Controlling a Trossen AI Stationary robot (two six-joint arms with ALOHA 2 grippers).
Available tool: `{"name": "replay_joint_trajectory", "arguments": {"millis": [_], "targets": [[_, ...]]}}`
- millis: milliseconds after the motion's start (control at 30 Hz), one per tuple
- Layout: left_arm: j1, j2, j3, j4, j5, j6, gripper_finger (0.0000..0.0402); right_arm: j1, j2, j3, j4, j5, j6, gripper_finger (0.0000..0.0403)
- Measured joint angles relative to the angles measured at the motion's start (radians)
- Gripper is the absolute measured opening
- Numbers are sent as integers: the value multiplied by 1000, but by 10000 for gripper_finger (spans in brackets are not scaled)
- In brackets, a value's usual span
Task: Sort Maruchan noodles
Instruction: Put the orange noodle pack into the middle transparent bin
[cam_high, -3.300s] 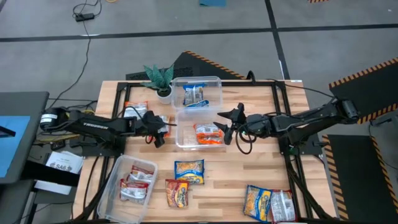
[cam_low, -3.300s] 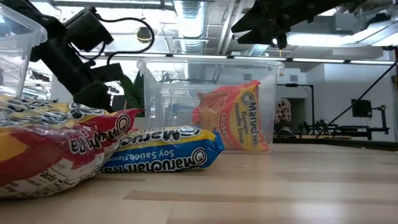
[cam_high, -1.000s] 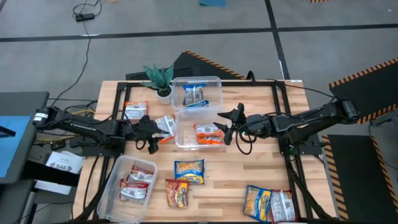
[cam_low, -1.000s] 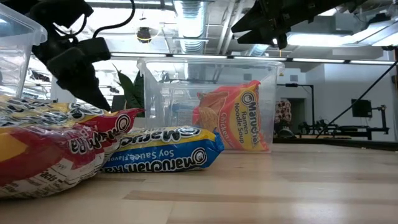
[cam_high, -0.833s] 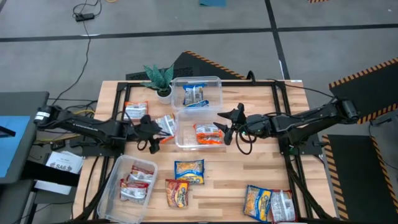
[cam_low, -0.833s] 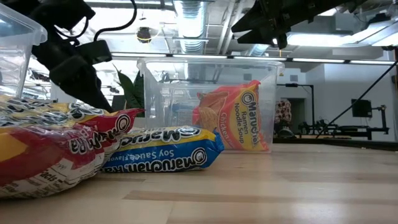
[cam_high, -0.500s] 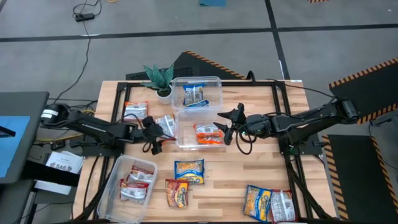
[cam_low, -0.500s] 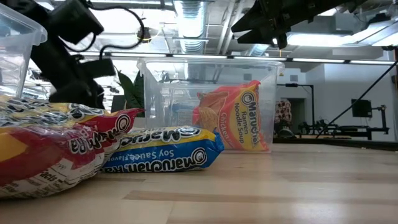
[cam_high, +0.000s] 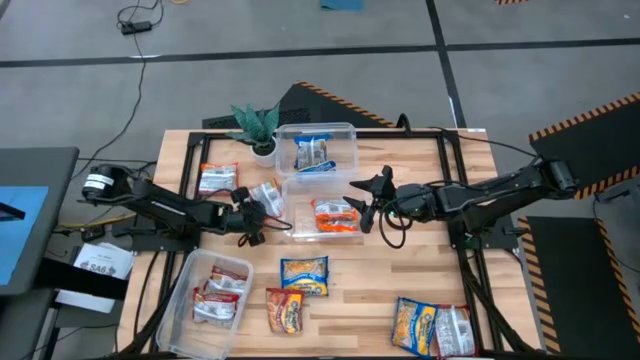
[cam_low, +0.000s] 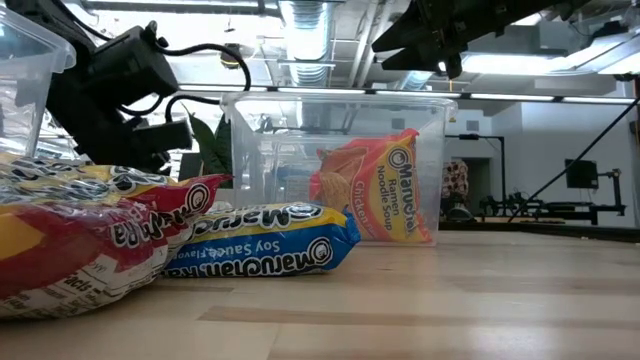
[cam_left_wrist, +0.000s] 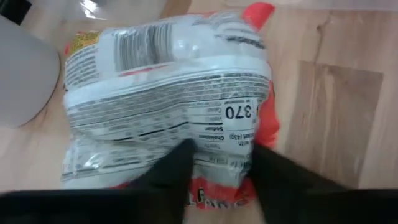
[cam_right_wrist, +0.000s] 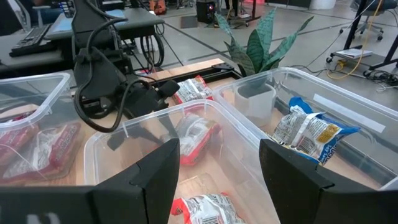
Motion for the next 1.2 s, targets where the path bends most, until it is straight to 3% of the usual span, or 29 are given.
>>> {"name": "replay_joint_trajectory", "arguments": {"millis": [67,100,233,400,800,1033,1200], "targets": [[0,7,1,0,3,-17,42,0,0,0,-1,0,0,244],[0,6,1,-1,10,-26,25,0,0,0,-1,0,0,244],[0,-30,0,-25,28,-40,6,0,0,0,-1,0,0,244],[0,-160,-1,-114,39,-52,1,0,0,0,-2,0,0,244],[-5,-496,138,-419,-111,-78,0,0,0,0,-2,0,0,244],[-48,-552,285,-553,-267,-13,0,0,0,0,-2,0,0,244],[-89,-530,383,-503,-329,83,0,0,0,0,-2,0,0,244]]}}
